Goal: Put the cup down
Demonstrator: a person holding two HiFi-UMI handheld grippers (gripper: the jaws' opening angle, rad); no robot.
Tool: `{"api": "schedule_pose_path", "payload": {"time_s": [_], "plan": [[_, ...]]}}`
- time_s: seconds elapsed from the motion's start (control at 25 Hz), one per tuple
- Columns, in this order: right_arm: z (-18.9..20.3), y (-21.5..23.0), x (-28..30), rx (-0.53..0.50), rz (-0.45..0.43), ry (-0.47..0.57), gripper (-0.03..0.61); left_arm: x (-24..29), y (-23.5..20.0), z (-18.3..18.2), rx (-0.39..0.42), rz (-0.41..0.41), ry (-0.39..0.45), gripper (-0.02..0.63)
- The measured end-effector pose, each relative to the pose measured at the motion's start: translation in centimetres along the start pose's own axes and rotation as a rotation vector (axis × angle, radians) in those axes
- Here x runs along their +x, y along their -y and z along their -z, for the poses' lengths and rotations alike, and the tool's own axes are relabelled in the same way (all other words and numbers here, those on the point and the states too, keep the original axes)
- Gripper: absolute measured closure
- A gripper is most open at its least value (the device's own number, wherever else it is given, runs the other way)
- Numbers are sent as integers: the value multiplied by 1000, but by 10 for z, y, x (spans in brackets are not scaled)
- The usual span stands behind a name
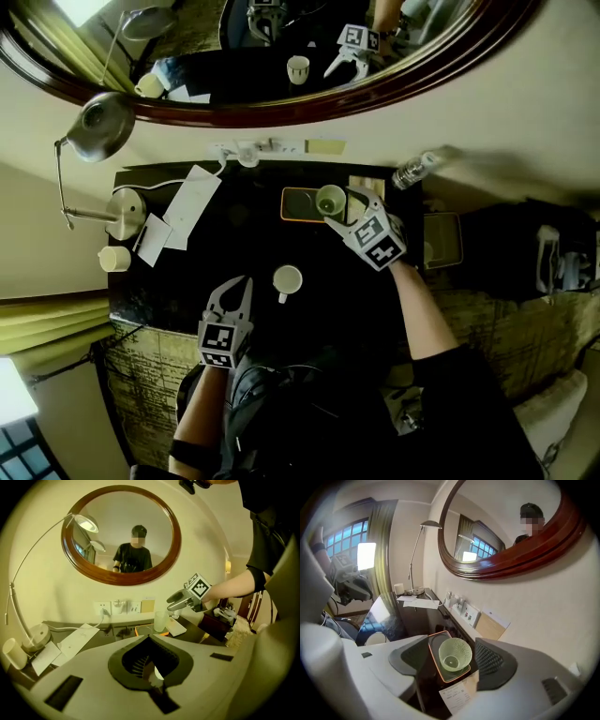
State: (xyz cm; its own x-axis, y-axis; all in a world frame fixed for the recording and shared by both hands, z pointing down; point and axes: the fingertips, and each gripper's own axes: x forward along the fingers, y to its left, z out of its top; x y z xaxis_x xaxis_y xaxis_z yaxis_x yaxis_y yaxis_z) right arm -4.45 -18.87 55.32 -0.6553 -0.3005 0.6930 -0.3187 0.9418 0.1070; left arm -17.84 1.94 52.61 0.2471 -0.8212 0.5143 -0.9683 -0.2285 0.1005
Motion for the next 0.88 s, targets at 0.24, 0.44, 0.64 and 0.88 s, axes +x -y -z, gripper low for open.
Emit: {"api": "schedule_pose_path", "payload": {"time_s": [0.24,0.44,0.64,0.88], "plan": [[18,-31,-43,89,59,-2,474,-11,-7,-1,9,21,3,627],[46,-49,-78,256,161,12,571,-11,-10,-8,31,67,12,627],[68,-70,-107,378,224,26,581,-10,-9,-21,75,118,23,627],[78,-90,-129,469,290,88,581,-12,-7,-31,115,172,36,627]]}}
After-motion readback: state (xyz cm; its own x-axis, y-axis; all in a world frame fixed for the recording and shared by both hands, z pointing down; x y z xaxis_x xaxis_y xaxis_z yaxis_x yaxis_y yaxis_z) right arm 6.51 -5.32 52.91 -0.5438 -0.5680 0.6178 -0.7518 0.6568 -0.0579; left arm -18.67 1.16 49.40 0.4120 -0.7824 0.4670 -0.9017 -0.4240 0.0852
